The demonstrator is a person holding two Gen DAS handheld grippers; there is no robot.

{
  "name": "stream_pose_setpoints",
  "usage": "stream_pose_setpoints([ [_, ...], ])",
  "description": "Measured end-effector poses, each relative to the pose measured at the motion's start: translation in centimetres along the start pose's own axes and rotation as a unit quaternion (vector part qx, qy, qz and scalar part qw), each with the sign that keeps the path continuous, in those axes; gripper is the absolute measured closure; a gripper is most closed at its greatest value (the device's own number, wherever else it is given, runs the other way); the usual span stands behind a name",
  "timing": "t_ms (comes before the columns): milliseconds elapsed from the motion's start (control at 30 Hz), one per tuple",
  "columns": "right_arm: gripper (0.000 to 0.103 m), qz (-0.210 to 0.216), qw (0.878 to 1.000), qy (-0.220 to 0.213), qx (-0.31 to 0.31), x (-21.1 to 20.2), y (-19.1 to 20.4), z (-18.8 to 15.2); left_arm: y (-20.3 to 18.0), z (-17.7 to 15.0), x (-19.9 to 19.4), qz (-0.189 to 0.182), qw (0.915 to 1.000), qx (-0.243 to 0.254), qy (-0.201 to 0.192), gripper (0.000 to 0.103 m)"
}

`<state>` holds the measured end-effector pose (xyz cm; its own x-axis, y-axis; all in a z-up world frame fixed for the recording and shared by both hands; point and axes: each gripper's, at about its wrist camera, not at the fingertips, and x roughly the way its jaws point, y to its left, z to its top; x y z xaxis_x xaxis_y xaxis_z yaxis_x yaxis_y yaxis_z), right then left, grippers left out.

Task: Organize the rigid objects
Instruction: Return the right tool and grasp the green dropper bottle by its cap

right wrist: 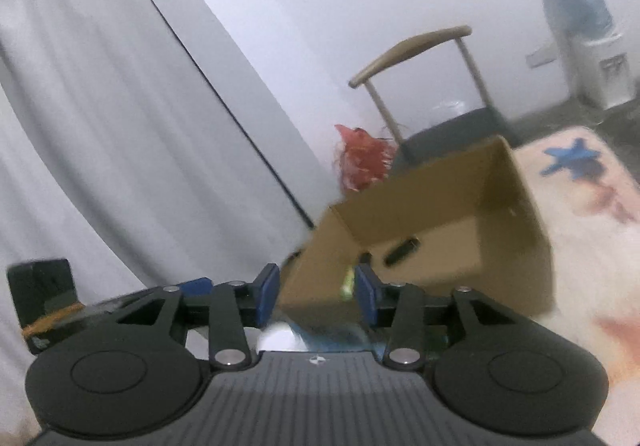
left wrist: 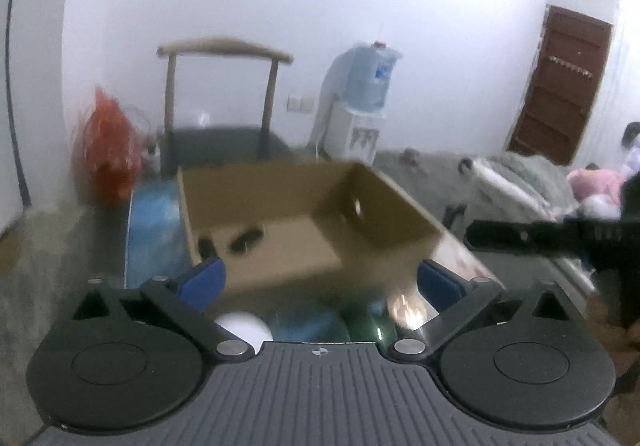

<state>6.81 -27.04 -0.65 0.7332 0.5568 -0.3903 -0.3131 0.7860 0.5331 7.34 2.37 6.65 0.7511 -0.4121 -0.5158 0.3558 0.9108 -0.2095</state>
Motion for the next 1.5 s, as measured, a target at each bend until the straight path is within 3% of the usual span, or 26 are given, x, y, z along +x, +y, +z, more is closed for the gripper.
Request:
stream_pose_setpoints([
  [133, 0.058, -0.008, 1.0, 0.017, 0.009, 0.7, -0.1, -3.8, 0.2, -3.0, -0.2, -0.004, 0.9999, -0.011, 0.008, 0.001],
  [267, 0.058, -0.005, 0.999, 0.035, -0.002, 1.7, 0.2, -5.1, -0.7, -5.5, -0.1, 0.014, 0.9996, 0.022, 0.009, 0.001],
  [467, 0.058, -0.028, 0.997, 0.063, -0.044, 2.7, 2.4, -6.4, -2.2, -8.2, 0.6, 0.003, 0.9977, 0.067, 0.008, 0.003],
  [567, 0.058, -0.039, 0.995, 0.068, -0.063, 2.7, 3.6, -7.4, -3.1, -8.9, 1.2, 0.007, 0.9942, 0.107, 0.011, 0.009],
  [667, 0.061, -0.04, 0.994, 0.073, -0.074, 3.3, 4.3, -7.7, -3.2, -9.4, 2.3, 0.017, 0.9909, 0.132, 0.02, 0.024],
  [833, 0.066, -0.038, 0.991, 0.086, -0.091, 5.0, 4.6, -7.5, -2.5, -9.7, 4.1, 0.024, 0.9896, 0.136, 0.042, 0.041],
  [900, 0.072, -0.04, 0.99, 0.092, -0.098, 5.7, 4.6, -7.5, -2.3, -9.8, 4.4, 0.029, 0.989, 0.138, 0.044, 0.046],
  [1067, 0.08, -0.042, 0.989, 0.098, -0.098, 6.8, 4.3, -7.2, -2.2, -9.8, 5.3, 0.033, 0.9885, 0.138, 0.052, 0.052],
  [1233, 0.085, -0.034, 0.989, 0.102, -0.097, 7.2, 4.0, -7.3, -2.2, -10.1, 5.5, 0.035, 0.9884, 0.138, 0.054, 0.07],
  [1300, 0.093, -0.028, 0.99, 0.102, -0.095, 7.2, 4.0, -7.2, -2.2, -10.1, 5.7, 0.037, 0.9882, 0.137, 0.056, 0.072],
  [1500, 0.093, -0.026, 0.99, 0.104, -0.091, 6.1, 4.0, -7.3, -2.7, -10.2, 5.1, 0.023, 0.9897, 0.131, 0.053, 0.074],
])
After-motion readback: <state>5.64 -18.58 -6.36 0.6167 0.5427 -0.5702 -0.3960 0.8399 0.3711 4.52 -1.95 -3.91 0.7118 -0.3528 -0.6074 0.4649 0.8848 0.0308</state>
